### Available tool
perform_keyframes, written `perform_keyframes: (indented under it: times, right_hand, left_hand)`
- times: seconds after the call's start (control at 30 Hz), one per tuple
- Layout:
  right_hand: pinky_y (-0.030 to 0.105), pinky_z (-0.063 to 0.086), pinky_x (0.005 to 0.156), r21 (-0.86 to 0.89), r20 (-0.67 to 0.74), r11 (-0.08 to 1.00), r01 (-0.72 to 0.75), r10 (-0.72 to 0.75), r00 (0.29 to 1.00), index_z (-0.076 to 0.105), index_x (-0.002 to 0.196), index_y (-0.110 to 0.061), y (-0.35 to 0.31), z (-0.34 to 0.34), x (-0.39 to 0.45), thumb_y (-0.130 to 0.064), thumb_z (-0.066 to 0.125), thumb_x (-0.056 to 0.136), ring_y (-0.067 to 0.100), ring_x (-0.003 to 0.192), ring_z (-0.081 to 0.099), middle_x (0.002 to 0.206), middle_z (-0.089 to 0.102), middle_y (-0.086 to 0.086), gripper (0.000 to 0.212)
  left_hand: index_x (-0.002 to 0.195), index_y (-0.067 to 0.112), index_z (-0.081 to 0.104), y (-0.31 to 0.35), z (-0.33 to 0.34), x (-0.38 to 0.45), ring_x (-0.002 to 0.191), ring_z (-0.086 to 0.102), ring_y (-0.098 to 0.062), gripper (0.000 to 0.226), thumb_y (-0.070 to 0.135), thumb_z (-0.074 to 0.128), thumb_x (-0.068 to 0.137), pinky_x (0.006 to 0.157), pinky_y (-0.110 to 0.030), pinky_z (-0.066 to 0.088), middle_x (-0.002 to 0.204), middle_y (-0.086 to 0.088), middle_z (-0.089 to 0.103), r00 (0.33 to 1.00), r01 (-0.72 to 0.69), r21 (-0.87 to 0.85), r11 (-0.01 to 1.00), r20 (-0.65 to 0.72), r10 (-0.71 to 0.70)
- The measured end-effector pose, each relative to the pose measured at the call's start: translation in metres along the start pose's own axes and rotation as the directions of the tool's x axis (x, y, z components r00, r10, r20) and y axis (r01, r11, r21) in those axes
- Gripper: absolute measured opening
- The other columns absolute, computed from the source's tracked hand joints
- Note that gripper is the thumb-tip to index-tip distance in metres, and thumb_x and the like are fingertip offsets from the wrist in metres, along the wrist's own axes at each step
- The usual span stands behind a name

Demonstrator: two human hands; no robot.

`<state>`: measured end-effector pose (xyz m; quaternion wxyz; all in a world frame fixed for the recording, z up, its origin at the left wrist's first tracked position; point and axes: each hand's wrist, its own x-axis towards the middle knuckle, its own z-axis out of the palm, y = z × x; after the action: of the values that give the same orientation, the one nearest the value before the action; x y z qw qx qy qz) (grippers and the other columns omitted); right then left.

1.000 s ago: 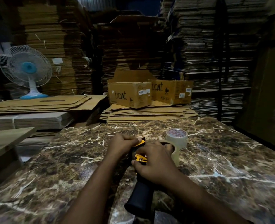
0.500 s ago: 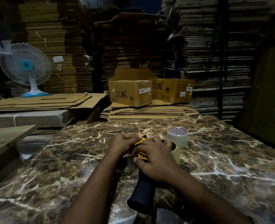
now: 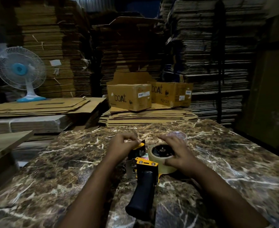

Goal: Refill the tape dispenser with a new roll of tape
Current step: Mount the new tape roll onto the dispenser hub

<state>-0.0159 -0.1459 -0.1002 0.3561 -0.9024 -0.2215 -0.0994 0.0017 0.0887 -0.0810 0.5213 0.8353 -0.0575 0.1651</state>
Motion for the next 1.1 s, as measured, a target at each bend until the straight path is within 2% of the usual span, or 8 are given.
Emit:
perform_keyframes:
  times: [0.17, 0.33, 0.43, 0.53, 0.7, 0.77, 0.87, 1.1]
  right_hand:
    - [0.049, 0.038, 0.111, 0.016, 0.059, 1.0, -0.021, 0.02, 0.998, 0.027, 0.155, -0.041, 0.004, 0.002, 0.0, -0.05, 0.067, 0.064, 0.023, 0.135, 0.034, 0.143, 0.041, 0.0, 0.1]
    - [0.048, 0.044, 0.107, 0.031, 0.003, 0.998, -0.063, 0.063, 0.998, 0.03, 0.149, -0.046, 0.011, 0.008, 0.003, -0.067, 0.071, 0.055, 0.022, 0.13, 0.043, 0.134, 0.049, -0.002, 0.105]
    - [0.044, 0.044, 0.106, -0.006, -0.03, 0.997, -0.079, 0.079, 0.996, 0.031, 0.15, -0.043, 0.011, 0.008, 0.004, -0.073, 0.067, 0.05, 0.022, 0.129, 0.043, 0.132, 0.049, -0.002, 0.111]
    - [0.044, 0.046, 0.104, -0.048, -0.077, 0.994, -0.103, 0.099, 0.992, 0.033, 0.149, -0.043, 0.008, 0.009, 0.004, -0.082, 0.066, 0.047, 0.022, 0.127, 0.043, 0.129, 0.048, -0.002, 0.114]
    - [0.043, 0.043, 0.103, -0.072, -0.099, 0.988, -0.14, 0.133, 0.986, 0.034, 0.149, -0.041, 0.001, 0.009, 0.0, -0.108, 0.038, 0.03, 0.023, 0.13, 0.038, 0.13, 0.044, -0.001, 0.137]
    - [0.044, 0.043, 0.104, -0.062, -0.097, 0.988, -0.144, 0.137, 0.986, 0.034, 0.149, -0.042, 0.001, 0.009, 0.0, -0.108, 0.039, 0.029, 0.023, 0.131, 0.038, 0.131, 0.043, -0.002, 0.137]
    - [0.046, 0.044, 0.105, -0.044, -0.094, 0.988, -0.149, 0.144, 0.985, 0.035, 0.149, -0.041, 0.002, 0.009, 0.001, -0.106, 0.043, 0.029, 0.022, 0.131, 0.039, 0.129, 0.042, -0.003, 0.137]
    - [0.047, 0.045, 0.105, -0.047, -0.081, 0.987, -0.155, 0.151, 0.985, 0.037, 0.148, -0.04, 0.009, 0.012, 0.004, -0.085, 0.066, 0.046, 0.022, 0.13, 0.039, 0.128, 0.042, -0.004, 0.115]
  left_hand:
    - [0.075, 0.022, 0.082, 0.007, -0.003, -0.003, 0.127, 0.049, -0.015, 0.009, 0.014, 0.081, 0.074, 0.096, -0.033, 0.037, 0.136, 0.004, 0.055, 0.987, -0.052, 0.137, 0.989, 0.156, 0.031]
    - [0.086, 0.027, 0.083, 0.013, -0.003, -0.004, 0.142, 0.037, -0.018, 0.02, 0.015, 0.084, 0.07, 0.113, -0.043, 0.036, 0.155, 0.004, 0.04, 0.962, -0.045, 0.256, 0.966, 0.273, -0.028]
    - [0.11, 0.014, 0.077, 0.015, -0.001, -0.003, 0.14, 0.042, -0.019, 0.041, 0.016, 0.087, 0.07, 0.111, -0.036, 0.038, 0.149, 0.002, 0.049, 0.952, 0.013, 0.234, 0.972, 0.295, -0.083]
    - [0.103, 0.014, 0.079, 0.017, 0.002, 0.0, 0.145, 0.034, -0.019, 0.036, 0.022, 0.088, 0.07, 0.103, -0.025, 0.03, 0.159, 0.0, 0.035, 0.936, 0.002, 0.279, 0.96, 0.337, -0.1]
    - [0.102, 0.013, 0.079, 0.017, 0.007, 0.005, 0.149, 0.026, -0.013, 0.043, 0.031, 0.091, 0.065, 0.106, -0.024, 0.031, 0.151, -0.004, 0.048, 0.931, -0.042, 0.371, 0.928, 0.352, -0.099]
    - [0.108, 0.012, 0.078, 0.02, 0.006, 0.005, 0.146, 0.031, -0.014, 0.051, 0.033, 0.091, 0.064, 0.112, -0.031, 0.034, 0.149, -0.004, 0.05, 0.92, -0.06, 0.382, 0.922, 0.379, -0.097]
    - [0.094, 0.017, 0.082, 0.024, 0.003, 0.005, 0.148, 0.026, -0.015, 0.034, 0.034, 0.09, 0.065, 0.114, -0.039, 0.036, 0.155, -0.002, 0.042, 0.912, -0.107, 0.394, 0.913, 0.405, -0.068]
    - [0.09, 0.009, 0.082, 0.024, 0.0, 0.003, 0.147, 0.028, -0.011, 0.018, 0.015, 0.085, 0.074, 0.111, -0.03, 0.034, 0.152, -0.004, 0.046, 0.9, -0.139, 0.358, 0.923, 0.434, -0.032]
